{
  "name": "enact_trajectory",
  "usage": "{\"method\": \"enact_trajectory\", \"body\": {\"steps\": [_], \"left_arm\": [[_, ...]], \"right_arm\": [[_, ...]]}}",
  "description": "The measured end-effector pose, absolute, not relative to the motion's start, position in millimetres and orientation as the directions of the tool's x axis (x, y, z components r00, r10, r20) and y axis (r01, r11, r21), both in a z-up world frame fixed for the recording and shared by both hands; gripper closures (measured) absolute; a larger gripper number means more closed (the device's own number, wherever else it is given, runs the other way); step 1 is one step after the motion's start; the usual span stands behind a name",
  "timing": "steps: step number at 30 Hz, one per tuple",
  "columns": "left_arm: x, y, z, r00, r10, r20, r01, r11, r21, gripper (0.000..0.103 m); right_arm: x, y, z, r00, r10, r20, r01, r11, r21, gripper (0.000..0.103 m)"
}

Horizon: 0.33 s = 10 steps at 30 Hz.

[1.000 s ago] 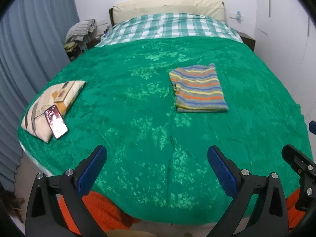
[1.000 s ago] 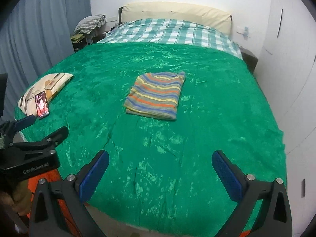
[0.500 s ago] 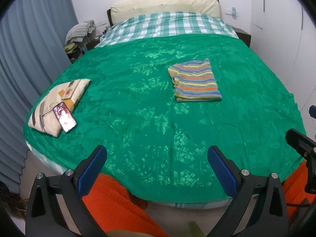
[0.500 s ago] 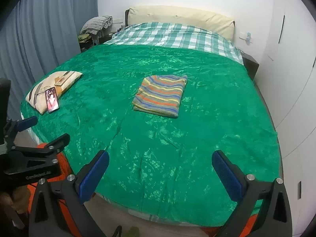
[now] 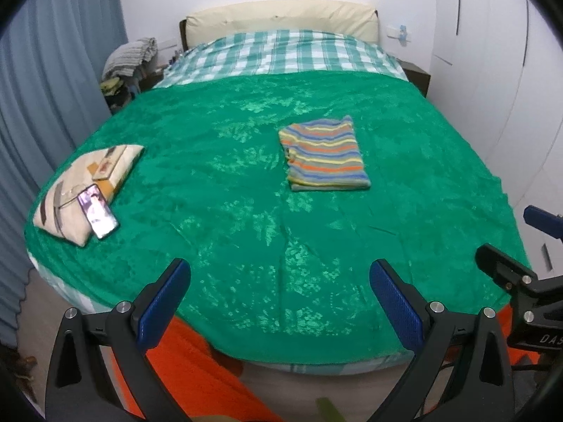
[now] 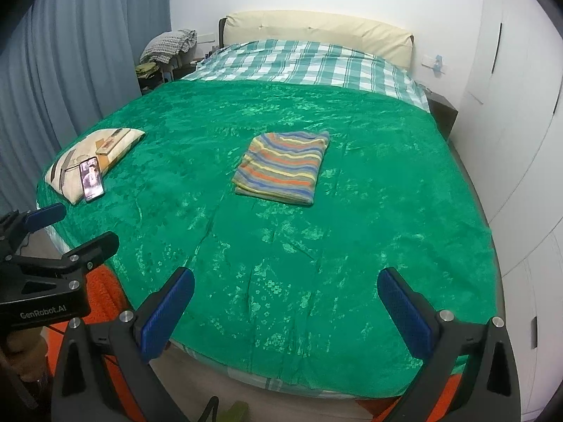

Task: Fold small clothes

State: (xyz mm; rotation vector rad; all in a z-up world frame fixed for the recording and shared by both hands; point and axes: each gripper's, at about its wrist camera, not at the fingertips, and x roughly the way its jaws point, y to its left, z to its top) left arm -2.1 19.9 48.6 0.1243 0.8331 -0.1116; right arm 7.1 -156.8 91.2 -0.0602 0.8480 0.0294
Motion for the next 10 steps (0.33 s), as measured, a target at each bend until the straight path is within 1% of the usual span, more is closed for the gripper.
{"method": "enact_trajectory", "body": {"steps": [10], "left_arm": [[-4.1, 16.4, 48.0, 0.688, -0.011, -0.725, 0.132, 0.985, 0.110, 0.001]], "right_arm": [[9.9, -158.4, 88.6, 0.660, 0.015, -0.751, -0.051, 0.998, -0.025, 0.001]]}}
